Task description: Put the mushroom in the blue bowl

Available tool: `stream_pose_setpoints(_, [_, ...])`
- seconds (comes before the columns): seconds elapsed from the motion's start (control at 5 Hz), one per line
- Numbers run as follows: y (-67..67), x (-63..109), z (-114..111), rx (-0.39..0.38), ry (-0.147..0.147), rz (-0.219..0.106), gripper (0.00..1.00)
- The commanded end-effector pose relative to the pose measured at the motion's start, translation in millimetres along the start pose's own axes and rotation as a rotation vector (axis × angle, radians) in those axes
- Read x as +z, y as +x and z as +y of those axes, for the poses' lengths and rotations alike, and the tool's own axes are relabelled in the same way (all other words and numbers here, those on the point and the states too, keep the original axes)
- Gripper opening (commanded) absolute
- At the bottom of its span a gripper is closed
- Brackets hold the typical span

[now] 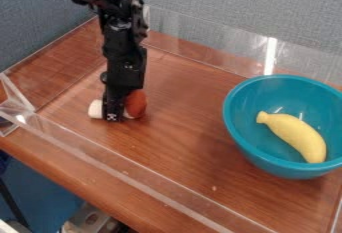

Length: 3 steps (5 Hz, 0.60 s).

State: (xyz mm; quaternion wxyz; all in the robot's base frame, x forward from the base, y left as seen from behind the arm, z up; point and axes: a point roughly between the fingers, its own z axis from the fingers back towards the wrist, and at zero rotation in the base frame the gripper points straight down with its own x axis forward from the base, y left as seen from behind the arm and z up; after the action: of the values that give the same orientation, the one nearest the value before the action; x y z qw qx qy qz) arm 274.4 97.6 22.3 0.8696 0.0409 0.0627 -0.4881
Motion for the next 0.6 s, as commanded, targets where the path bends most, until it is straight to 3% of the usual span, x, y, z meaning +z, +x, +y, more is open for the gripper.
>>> stream_pose_setpoints(0.0, [5.0,9.8,3.3,-0.007,0.02,-0.01,0.0])
stream_pose_setpoints(0.2, [2.3,8.9,9.8,0.009,0.012,-0.015,0.0])
stream_pose_setpoints(0.4, [-12.3,40.0,20.7,0.042,0.031,0.019,0.0])
